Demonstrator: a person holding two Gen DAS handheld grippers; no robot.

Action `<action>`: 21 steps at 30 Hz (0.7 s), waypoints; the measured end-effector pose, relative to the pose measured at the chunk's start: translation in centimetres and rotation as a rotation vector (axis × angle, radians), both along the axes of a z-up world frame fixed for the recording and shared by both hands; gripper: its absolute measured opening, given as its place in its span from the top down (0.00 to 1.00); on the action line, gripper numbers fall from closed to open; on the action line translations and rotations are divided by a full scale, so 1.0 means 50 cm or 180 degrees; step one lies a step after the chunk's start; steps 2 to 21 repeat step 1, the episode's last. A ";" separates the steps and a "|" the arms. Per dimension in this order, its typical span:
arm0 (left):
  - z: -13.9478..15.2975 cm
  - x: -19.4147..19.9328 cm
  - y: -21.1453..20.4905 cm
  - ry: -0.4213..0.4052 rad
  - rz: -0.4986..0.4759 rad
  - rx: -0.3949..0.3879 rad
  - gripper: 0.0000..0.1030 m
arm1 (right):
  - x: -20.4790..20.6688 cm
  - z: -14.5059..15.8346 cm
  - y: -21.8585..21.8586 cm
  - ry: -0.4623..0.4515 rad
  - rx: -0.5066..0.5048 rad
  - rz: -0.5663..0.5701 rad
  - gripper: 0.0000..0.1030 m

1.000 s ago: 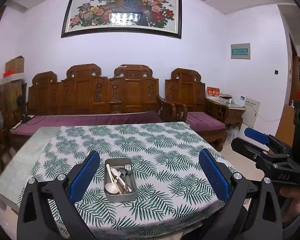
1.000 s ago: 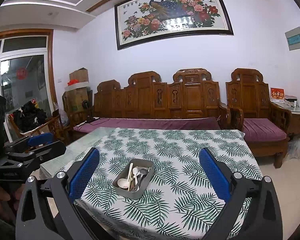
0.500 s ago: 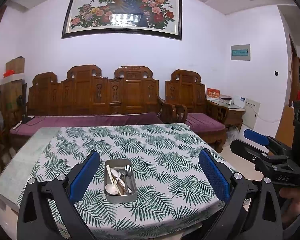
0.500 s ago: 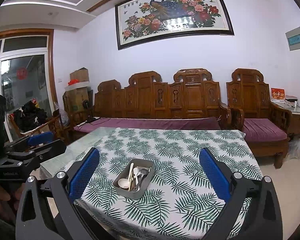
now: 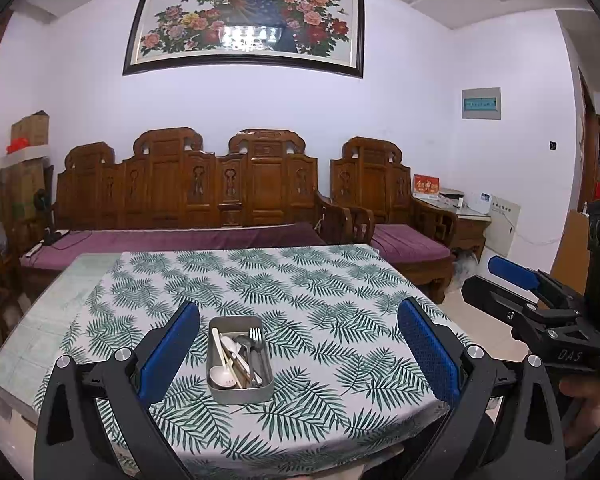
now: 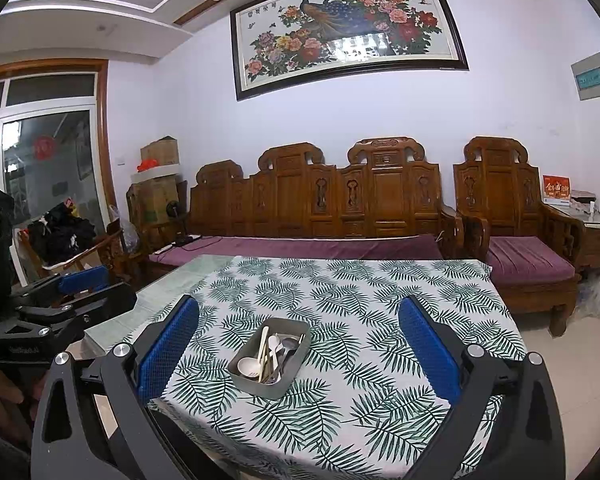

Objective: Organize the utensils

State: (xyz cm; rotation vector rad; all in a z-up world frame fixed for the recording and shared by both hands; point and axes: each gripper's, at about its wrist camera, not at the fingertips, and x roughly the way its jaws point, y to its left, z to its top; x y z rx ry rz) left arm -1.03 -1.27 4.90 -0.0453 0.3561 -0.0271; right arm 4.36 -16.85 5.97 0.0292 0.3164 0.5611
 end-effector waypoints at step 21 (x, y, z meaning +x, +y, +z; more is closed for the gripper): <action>0.000 0.001 0.000 0.0000 0.0000 -0.0001 0.07 | -0.001 -0.001 0.002 0.0000 0.0002 0.0001 0.02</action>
